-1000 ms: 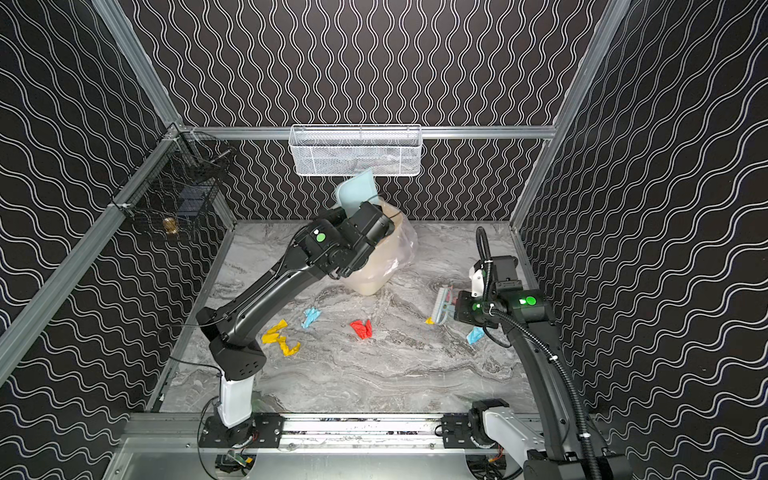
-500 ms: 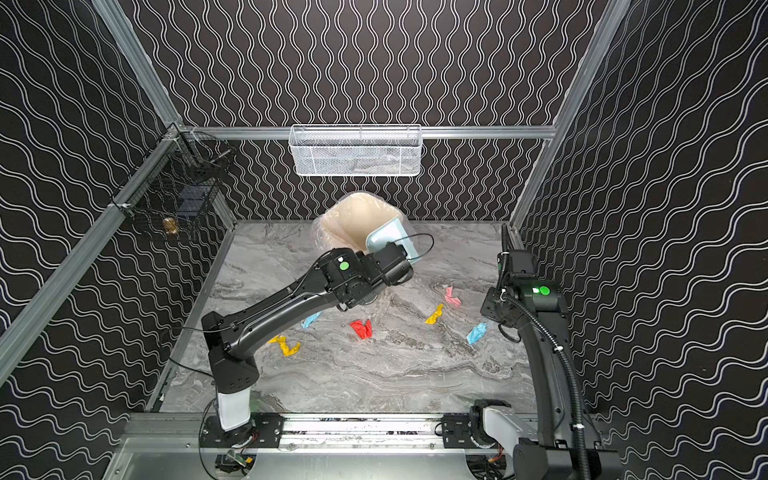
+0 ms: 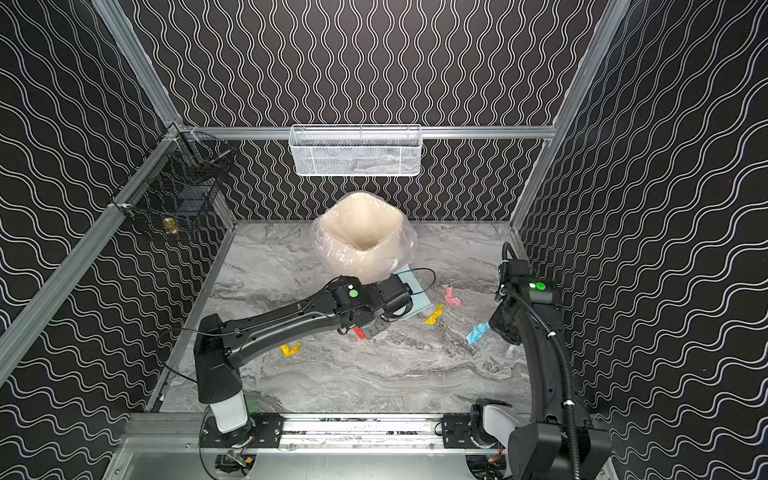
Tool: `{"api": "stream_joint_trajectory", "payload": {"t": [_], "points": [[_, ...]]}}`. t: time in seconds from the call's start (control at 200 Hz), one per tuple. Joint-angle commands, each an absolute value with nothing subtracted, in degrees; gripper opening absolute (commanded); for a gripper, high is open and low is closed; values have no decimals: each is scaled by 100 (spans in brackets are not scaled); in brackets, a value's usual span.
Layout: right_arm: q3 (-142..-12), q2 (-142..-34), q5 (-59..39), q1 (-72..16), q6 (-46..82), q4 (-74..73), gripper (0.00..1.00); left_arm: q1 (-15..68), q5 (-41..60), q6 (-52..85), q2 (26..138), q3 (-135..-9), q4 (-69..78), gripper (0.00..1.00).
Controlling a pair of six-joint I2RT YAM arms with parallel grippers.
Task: Sweep away the paper scraps from the table
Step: 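Bring the empty dustpan down toward the table front with the left gripper, then lower the brush behind the light blue scrap while the left sets the dustpan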
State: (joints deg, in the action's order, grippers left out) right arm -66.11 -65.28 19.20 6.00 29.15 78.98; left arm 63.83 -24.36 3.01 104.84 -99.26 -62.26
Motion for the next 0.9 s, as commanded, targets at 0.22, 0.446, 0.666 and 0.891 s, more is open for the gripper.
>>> {"api": "stream_joint_trajectory", "payload": {"t": [0.22,0.446,0.666,0.891], "points": [[-6452,-7178,1509,630,2972,7492,0,6407,-1604,385,10367,-9125,-5804,0],[-6785,-7618,1309,626,2619,7145,0,6410,-1336,627,10283,-8636,-5618,0],[-7188,-8169,1196,624,2003,7198,0,6416,-1211,711,10241,-8282,-5464,0],[-7287,-8381,771,272,1764,7415,0,6416,-1135,865,10163,-7975,-5267,0]]}}
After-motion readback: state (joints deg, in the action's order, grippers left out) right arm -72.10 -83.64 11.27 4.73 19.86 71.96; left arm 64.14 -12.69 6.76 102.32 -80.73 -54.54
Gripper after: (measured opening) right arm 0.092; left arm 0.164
